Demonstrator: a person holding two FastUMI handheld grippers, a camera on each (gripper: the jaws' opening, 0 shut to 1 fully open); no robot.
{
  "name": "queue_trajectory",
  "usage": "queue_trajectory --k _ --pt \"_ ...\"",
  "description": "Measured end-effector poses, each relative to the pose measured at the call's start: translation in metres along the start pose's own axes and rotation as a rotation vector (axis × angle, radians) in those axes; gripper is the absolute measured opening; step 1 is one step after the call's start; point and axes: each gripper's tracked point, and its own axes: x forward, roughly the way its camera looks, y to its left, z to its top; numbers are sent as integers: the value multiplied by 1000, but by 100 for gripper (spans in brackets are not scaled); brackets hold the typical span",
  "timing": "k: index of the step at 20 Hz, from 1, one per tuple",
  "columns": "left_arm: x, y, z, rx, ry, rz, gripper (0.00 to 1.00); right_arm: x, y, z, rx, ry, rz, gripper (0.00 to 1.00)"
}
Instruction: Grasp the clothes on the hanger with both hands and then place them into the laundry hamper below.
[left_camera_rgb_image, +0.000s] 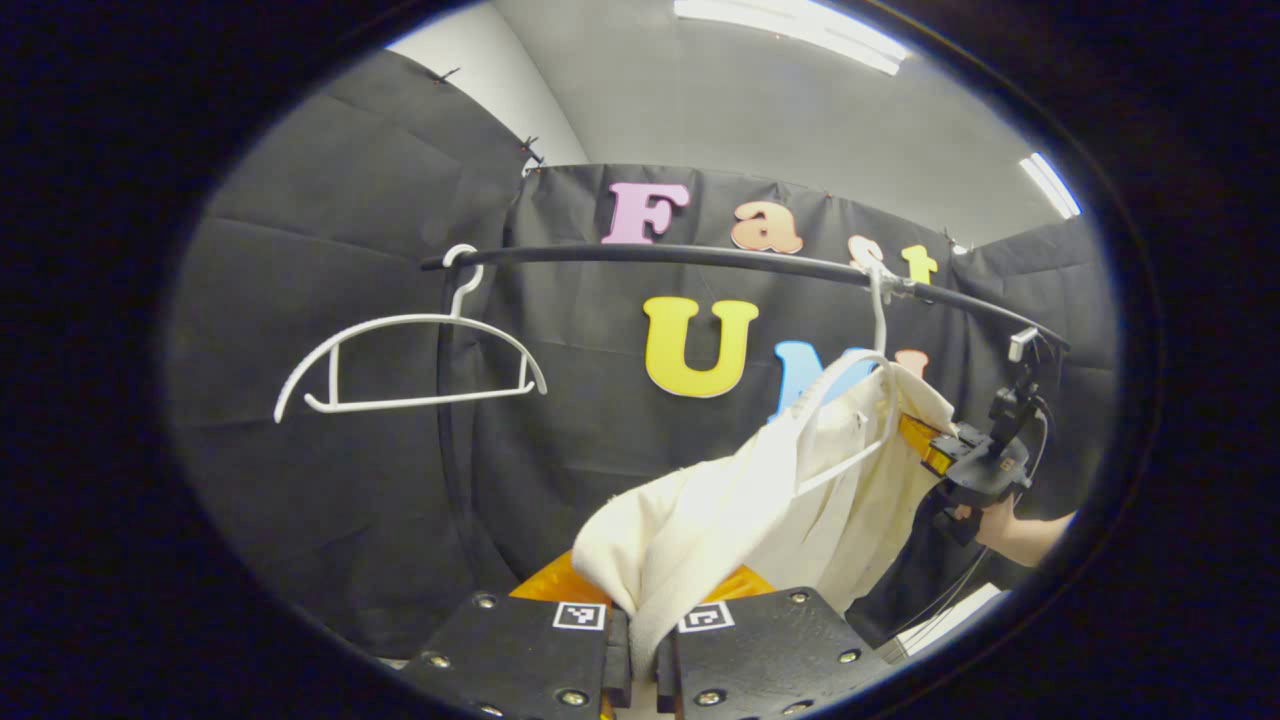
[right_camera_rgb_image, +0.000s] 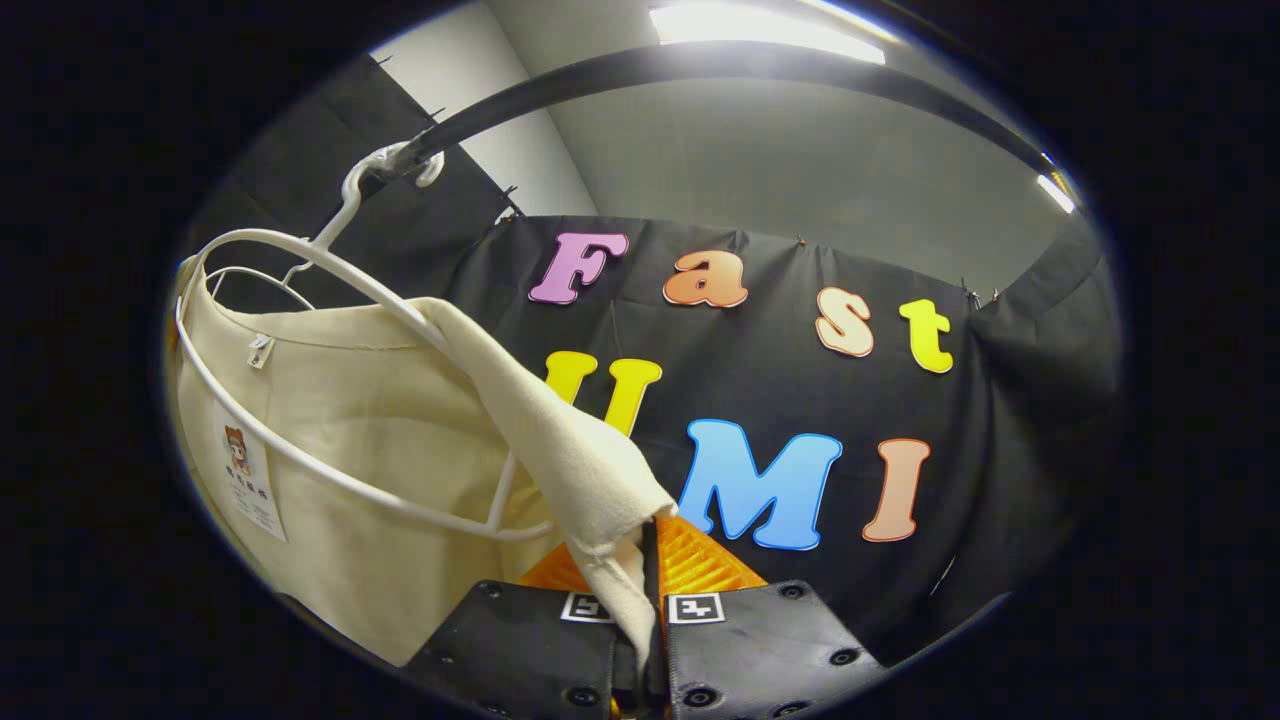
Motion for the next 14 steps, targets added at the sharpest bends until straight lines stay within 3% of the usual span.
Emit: queue_trajectory --k 3,7,14 --pt "12 12 12 41 -24 22 10 17 -9 -3 47 -5 -25 7" --pt "26 19 27 103 -54 43 10 27 -9 -7 13 -6 -37 7" --pt "58 23 -2 28 -38 36 11 39 -9 -43 -33 36 -43 7"
